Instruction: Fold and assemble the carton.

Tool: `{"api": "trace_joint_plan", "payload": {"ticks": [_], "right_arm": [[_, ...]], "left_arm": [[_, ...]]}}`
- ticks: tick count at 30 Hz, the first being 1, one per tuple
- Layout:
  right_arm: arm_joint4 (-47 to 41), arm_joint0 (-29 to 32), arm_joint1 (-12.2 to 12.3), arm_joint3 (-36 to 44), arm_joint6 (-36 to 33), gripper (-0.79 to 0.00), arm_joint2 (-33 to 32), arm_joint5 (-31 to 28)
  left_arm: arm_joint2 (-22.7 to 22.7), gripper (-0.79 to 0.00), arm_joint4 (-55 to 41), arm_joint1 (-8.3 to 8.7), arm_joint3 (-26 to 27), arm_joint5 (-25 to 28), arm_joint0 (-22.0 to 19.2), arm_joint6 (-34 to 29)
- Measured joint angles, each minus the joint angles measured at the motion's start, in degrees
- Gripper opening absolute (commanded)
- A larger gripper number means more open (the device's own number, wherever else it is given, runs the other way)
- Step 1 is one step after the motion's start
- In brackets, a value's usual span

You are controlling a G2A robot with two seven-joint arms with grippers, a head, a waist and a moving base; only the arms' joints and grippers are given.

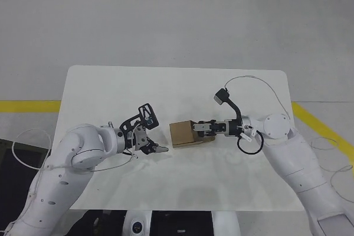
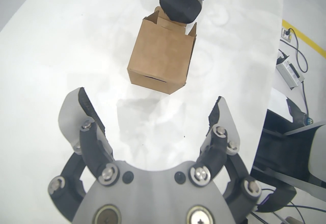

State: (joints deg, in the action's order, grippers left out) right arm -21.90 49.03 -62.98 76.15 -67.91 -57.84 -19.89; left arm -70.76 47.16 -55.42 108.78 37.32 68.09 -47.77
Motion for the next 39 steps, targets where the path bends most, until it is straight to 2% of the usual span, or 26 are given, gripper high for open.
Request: {"api": "trace_joint_plan", "payload": {"ticks": [13,18,21,25,28,30,34,39], "right_arm": [[4.97,-1.01,1.62,1.88,-6.11,0.0,-4.4,-6.0],[4.84,-1.79,1.85,0.93,-6.47,0.0,-5.18,-8.09],[3.61,-1.96,1.9,0.64,-6.59,0.0,-5.42,-9.07],[2.37,-1.3,2.13,0.21,-6.74,0.0,-5.97,-9.38],[1.45,-0.41,2.27,0.27,-6.66,0.0,-6.15,-9.16],[0.9,0.15,2.34,0.5,-6.6,0.0,-6.17,-8.76],[0.61,1.56,2.59,1.23,-6.6,0.0,-6.3,-7.53],[0.66,2.54,2.97,2.51,-8.17,0.0,-6.62,-6.68]], "left_arm": [[-0.01,0.0,-0.37,0.03,-0.55,0.69,-0.61,0.37],[0.53,0.0,3.85,0.09,-1.36,-0.62,0.3,2.06],[1.01,0.0,5.65,0.08,-3.39,1.98,1.03,6.7],[0.64,0.0,9.13,0.17,-6.42,7.77,2.53,16.88],[0.98,0.0,13.41,0.08,-8.27,10.08,3.37,24.54],[1.51,0.0,16.5,-0.08,-9.03,9.83,3.46,28.63],[3.9,0.0,24.84,-0.71,-10.43,5.76,3.13,37.48],[8.59,0.0,28.69,-1.94,-13.9,2.0,1.38,43.8]]}}
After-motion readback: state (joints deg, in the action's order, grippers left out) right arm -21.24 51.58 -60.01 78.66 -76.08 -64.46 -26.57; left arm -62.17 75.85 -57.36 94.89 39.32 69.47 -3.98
